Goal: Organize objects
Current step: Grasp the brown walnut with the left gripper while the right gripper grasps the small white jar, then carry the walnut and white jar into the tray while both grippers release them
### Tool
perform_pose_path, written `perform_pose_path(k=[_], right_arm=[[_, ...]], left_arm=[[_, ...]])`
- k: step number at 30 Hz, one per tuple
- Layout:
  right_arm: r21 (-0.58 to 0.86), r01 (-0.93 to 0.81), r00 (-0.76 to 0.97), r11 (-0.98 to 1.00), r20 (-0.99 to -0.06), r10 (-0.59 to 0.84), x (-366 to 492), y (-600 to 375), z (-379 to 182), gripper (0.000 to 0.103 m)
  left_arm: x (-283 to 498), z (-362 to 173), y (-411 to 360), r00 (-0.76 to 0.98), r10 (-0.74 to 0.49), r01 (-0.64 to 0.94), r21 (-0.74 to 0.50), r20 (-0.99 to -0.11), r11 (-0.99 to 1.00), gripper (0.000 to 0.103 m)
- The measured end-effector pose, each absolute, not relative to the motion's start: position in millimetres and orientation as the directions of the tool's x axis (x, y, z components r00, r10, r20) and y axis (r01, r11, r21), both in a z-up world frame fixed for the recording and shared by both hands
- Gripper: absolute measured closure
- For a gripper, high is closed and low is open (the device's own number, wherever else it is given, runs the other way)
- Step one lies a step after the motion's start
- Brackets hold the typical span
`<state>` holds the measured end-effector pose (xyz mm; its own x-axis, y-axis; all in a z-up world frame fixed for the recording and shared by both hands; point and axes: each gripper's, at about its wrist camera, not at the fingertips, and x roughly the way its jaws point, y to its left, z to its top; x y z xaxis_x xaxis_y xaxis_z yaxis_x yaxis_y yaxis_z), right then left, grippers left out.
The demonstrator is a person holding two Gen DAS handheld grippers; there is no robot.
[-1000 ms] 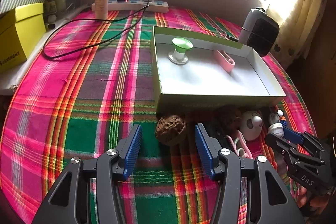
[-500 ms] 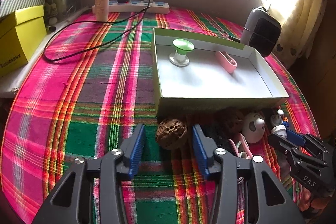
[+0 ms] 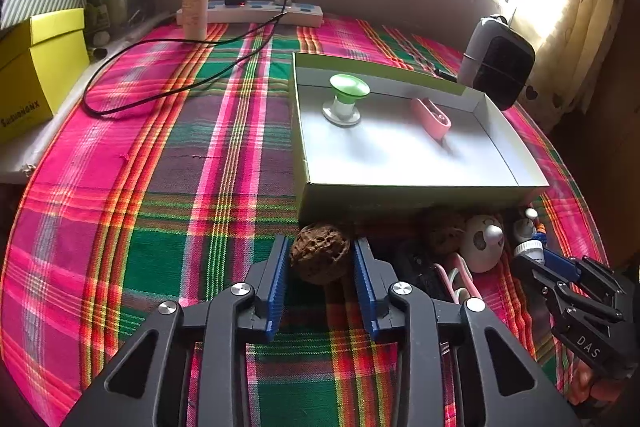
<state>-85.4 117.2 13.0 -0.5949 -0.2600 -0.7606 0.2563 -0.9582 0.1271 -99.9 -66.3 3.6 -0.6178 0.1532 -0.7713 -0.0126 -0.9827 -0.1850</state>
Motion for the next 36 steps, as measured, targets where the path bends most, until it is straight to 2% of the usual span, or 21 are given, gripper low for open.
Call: perform_pose_path(k=[36], right_arm=[[0.138, 0.347, -0.629, -0.927, -0.699, -0.340, -99.5, 98.0, 50.5, 0.070]], left_arm=[[-101.0, 39.4, -56.4, -0.669, 0.191, -0.082, -0.184, -0.718, -0.979, 0.074]])
